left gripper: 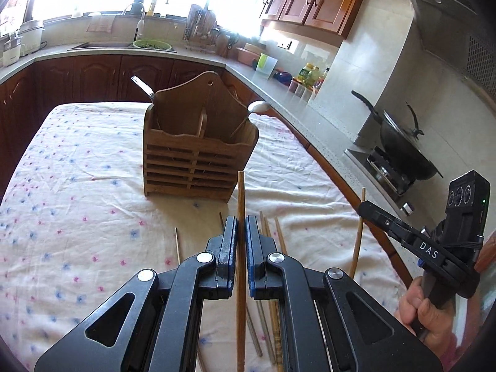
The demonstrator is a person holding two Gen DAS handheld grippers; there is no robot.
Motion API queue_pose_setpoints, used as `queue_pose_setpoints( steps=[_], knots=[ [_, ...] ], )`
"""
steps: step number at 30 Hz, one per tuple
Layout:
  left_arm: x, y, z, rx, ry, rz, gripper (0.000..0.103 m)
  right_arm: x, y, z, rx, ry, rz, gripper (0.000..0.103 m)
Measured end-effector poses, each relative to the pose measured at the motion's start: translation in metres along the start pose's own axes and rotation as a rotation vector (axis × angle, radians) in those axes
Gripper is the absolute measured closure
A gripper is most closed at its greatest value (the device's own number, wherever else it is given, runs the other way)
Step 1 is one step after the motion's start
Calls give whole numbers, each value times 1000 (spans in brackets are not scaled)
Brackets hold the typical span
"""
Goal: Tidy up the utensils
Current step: 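Lift both chopsticks and lower them upright into the wooden holder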
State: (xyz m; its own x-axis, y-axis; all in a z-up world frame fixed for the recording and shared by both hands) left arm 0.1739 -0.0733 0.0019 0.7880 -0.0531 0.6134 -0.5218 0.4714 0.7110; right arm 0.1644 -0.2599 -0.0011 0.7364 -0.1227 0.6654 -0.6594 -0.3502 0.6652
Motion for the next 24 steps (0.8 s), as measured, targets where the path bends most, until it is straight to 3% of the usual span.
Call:
queue_pose_setpoints(
  steps=[11, 24],
  knots=[
    [20, 47, 6, -18, -17, 111, 98, 27, 49, -24, 45, 33, 125, 98],
    [44, 60, -6, 2, -5, 171, 98, 54, 47, -36, 76, 53, 163, 98]
  ],
)
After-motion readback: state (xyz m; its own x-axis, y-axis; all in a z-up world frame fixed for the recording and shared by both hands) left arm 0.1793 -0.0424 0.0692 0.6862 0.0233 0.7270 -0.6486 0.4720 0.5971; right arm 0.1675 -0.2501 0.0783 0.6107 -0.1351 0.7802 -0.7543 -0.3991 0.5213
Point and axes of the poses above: each gripper's, at about its wrist camera, not at the fingertips, and y roughly against the way its jaws point, z to its right, x to its top, the point moved 9 cm from there along -y, roughly the way its jaws point, and after that the axes turned 11 degrees about -z, right-handed, at the moved point
